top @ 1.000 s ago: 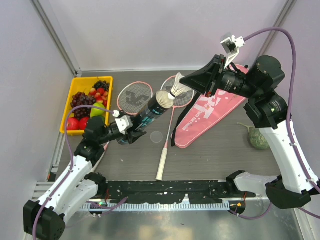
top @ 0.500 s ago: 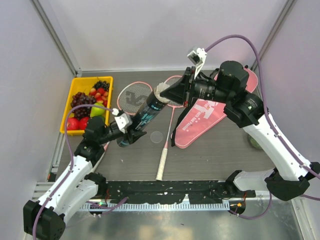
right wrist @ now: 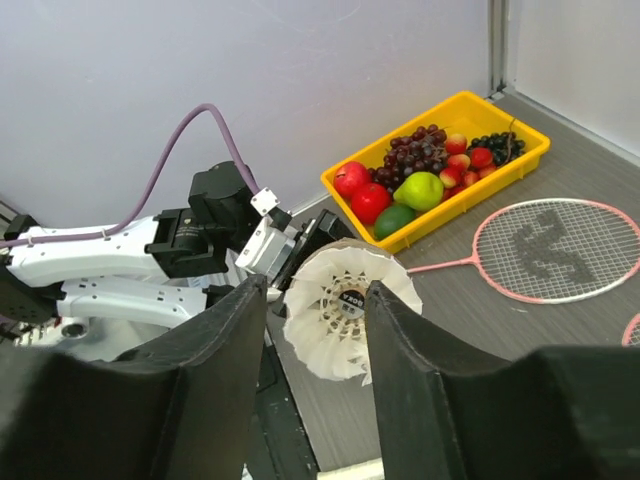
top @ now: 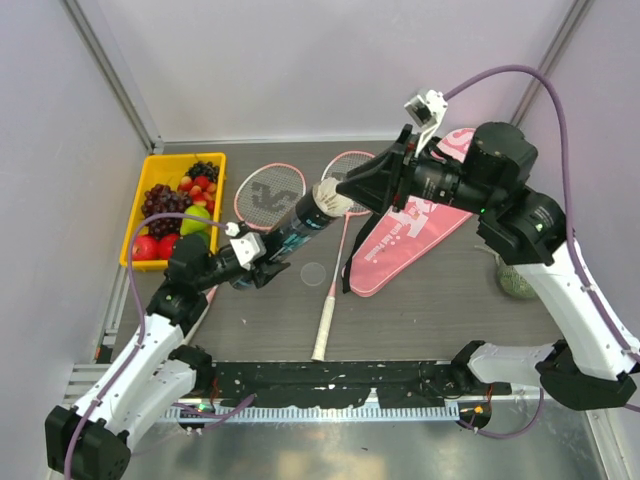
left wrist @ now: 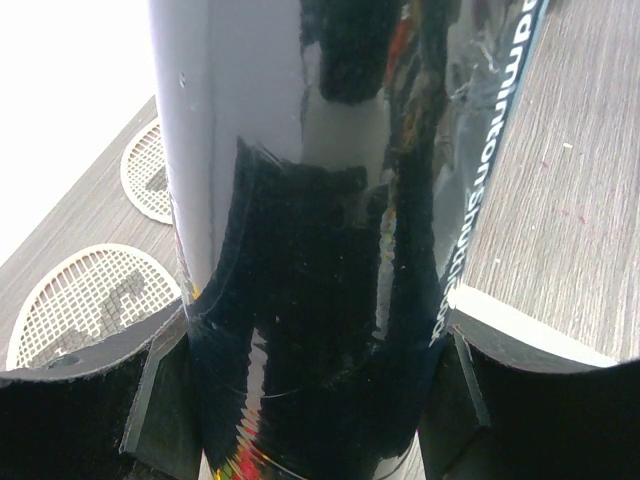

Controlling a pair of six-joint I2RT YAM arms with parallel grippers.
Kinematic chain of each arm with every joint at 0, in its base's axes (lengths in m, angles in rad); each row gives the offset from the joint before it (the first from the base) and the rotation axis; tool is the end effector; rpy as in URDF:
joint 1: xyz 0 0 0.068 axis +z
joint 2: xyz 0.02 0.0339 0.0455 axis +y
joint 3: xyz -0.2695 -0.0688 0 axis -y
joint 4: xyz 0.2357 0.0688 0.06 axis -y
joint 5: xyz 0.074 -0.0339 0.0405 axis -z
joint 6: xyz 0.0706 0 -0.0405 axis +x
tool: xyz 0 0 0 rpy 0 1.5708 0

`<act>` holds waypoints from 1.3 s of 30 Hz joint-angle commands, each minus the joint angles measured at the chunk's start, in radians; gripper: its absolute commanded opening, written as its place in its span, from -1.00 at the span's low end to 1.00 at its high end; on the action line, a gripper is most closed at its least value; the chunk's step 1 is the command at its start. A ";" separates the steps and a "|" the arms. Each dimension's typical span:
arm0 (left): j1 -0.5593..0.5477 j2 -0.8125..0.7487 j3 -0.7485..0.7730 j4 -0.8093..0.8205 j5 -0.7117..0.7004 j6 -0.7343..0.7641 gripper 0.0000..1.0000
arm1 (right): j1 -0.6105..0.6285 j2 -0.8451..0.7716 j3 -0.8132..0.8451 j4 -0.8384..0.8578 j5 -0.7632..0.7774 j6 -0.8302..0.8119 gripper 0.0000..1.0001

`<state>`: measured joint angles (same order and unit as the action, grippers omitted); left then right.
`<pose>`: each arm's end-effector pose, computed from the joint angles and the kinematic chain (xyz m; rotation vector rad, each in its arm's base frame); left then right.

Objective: Pack up the badminton gear
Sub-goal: Place the shuttlecock at the shuttle tube.

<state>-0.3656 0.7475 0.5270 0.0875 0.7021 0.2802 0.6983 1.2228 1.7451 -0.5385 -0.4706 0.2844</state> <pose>0.1632 -0.1113 0.2867 1.0149 1.3831 -0.6587 0.1627 0.1784 0.5342 -0.7242 1.5439 1.1214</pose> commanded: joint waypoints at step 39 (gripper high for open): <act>-0.004 0.000 0.113 -0.021 -0.027 0.082 -1.00 | 0.179 0.107 -0.116 -0.116 0.240 -0.030 -0.56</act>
<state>-0.3637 0.7570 0.5495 -0.0532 0.6827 0.4042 0.8467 1.3029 1.6123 -0.5873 -0.2695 0.2493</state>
